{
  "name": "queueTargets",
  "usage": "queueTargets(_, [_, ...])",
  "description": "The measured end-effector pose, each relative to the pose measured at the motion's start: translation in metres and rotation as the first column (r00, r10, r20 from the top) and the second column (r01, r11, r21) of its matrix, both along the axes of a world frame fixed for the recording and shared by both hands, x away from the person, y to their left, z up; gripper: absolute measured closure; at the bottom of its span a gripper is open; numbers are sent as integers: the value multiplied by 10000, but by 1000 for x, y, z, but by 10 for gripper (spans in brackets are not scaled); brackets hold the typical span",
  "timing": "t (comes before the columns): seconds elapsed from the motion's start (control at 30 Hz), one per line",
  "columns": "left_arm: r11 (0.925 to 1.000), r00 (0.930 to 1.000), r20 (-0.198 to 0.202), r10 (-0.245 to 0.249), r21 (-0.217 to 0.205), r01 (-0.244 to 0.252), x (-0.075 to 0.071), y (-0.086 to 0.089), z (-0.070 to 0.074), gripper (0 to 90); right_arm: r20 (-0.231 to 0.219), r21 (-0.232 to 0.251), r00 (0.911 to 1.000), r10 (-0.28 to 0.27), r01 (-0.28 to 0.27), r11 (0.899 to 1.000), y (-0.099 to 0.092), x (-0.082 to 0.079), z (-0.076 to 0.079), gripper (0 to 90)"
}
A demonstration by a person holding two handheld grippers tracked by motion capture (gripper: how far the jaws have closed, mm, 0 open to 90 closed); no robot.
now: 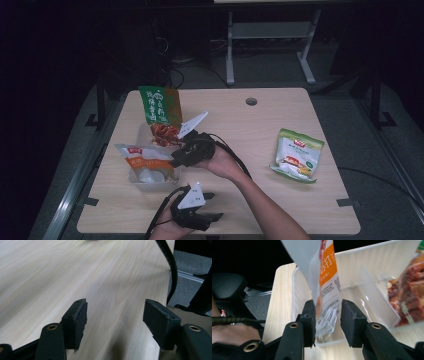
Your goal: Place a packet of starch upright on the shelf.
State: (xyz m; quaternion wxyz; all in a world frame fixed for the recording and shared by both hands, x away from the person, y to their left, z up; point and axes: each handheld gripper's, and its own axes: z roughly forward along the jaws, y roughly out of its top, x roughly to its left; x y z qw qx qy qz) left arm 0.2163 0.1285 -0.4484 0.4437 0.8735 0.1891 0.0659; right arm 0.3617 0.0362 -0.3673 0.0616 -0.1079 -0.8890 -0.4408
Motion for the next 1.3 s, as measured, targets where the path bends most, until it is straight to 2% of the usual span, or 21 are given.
queueTargets(0.1, [9998,9999,100,-90,180,88,2,1,1,353,57,-23,9999,-119,120,9999,-12,-1,5,628])
queueTargets(0.3, [9999,10000,52,-32,118,31,2,1,1,348,219,-22,9985,-492,493,9988,-36,-1,10,609])
queueTargets(0.73, [9999,9999,68,107,-35,-107,5,3,2,338,151,-186,9897,-1425,1428,9896,-81,2,10,564])
queueTargets(0.9, [9998,9998,49,169,-115,-169,5,3,2,337,88,-303,9844,-1760,1762,9839,-95,3,10,546])
queueTargets(1.0, [9999,9998,101,143,-3,-143,7,5,3,336,-25,-318,9779,-2089,2087,9775,-110,3,10,532])
queueTargets(1.3, [9998,9997,116,198,-73,-197,8,6,3,334,30,-473,9603,-2788,2787,9592,-144,2,8,495])
